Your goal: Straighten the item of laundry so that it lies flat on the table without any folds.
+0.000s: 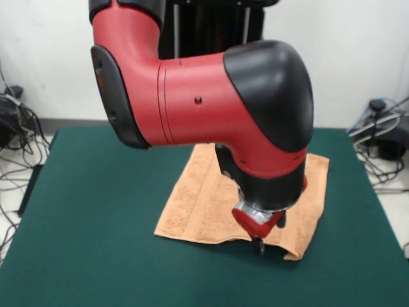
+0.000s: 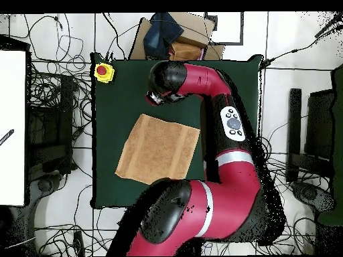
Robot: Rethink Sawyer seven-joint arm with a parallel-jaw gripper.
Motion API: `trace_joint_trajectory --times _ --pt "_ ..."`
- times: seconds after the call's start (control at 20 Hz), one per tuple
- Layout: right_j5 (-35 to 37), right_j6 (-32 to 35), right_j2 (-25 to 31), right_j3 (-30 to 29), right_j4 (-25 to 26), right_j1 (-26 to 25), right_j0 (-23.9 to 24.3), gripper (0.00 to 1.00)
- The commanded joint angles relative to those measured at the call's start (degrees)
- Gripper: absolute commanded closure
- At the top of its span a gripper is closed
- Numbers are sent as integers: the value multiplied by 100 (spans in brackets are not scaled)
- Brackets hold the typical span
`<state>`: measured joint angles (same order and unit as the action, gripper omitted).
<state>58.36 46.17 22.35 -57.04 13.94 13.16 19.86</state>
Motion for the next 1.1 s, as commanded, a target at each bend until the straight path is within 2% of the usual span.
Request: trace_joint_trajectory --times 0.05,0.15,0.25,0.65,1.1 --pt "-370 1114 -156 199 105 -411 -213 0" --pt "-226 1160 -224 252 106 -513 -258 0" --pt "-563 1243 -206 233 98 -577 -254 0" --pt "269 1229 -155 814 -141 -1022 -413 0" --pt "844 1256 -272 1008 -257 -1178 -519 0"
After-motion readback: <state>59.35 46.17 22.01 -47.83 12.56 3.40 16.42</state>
